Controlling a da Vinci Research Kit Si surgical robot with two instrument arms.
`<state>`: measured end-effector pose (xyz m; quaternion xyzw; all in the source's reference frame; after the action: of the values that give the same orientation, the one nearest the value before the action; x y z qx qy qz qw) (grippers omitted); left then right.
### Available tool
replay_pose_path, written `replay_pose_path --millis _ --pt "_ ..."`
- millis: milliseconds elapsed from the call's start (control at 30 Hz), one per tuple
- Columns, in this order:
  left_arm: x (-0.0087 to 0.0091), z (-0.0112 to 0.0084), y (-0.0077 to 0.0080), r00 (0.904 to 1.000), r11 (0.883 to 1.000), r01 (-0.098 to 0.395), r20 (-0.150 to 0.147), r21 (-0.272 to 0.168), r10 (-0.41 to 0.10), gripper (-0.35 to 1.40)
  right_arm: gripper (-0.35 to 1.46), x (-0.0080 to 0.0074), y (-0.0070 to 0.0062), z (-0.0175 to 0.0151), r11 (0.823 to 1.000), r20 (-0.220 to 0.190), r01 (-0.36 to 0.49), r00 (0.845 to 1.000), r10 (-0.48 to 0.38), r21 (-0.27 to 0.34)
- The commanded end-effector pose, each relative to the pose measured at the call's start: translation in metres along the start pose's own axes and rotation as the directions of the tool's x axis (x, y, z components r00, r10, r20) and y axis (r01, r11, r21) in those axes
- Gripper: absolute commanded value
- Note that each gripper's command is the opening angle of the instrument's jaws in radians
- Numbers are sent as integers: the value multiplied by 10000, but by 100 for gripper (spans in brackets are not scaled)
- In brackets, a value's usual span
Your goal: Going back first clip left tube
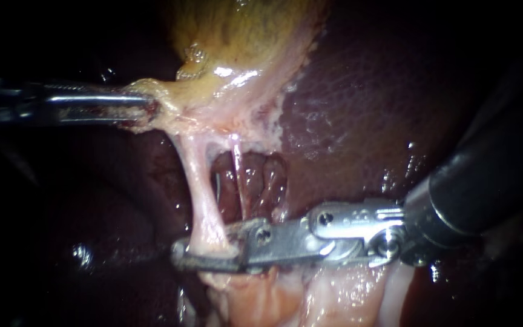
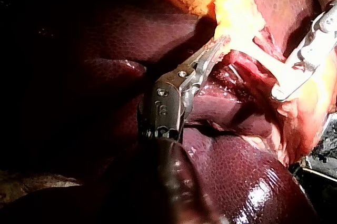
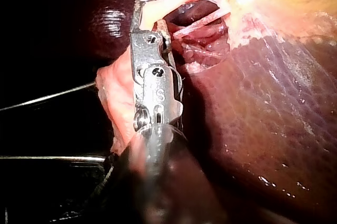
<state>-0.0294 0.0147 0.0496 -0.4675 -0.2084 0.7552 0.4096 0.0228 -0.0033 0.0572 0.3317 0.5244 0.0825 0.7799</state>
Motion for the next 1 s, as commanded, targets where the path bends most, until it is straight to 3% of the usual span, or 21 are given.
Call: replay_pose_path --millis 33,133,233,333,400,567,700,833,1000 --pt "1 -1 1 10000 10000 3 -3 12 -3 -35 -35 0 0 0 10000 5 -7 10000 7 -14" --pt "1 -1 1 10000 10000 6 -3 10 -6 -35 -33 1 1 1 10000 2 -13 10000 13 -19" --pt "2 -1 1 10000 10000 6 -3 11 -6 -35 20 2 4 5 9999 -368 -6 9993 0 -159" --pt "2 0 1 10000 10000 8 -4 15 -8 -35 42 2 13 11 9968 -468 -96 9989 59 -792" --pt "2 0 2 10000 10000 10 -5 19 -10 -35 47 1 21 13 9917 -523 81 9985 -149 -1281" --pt "3 0 7 10000 10000 16 -10 34 -16 -35 50 -1 46 4 9597 -556 615 9953 -797 -2742" --pt "3 0 9 10000 10000 19 -12 41 -19 -35 50 5 55 -24 9401 -542 862 9924 -1100 -3297" --pt "3 -1 9 10000 10000 19 -12 41 -19 -35 50 14 52 -61 9359 -428 1199 9890 -1418 -3313" --pt "3 -1 9 10000 10000 18 -11 38 -18 -35 50 10 28 -115 9516 -482 1419 9858 -1608 -2726"
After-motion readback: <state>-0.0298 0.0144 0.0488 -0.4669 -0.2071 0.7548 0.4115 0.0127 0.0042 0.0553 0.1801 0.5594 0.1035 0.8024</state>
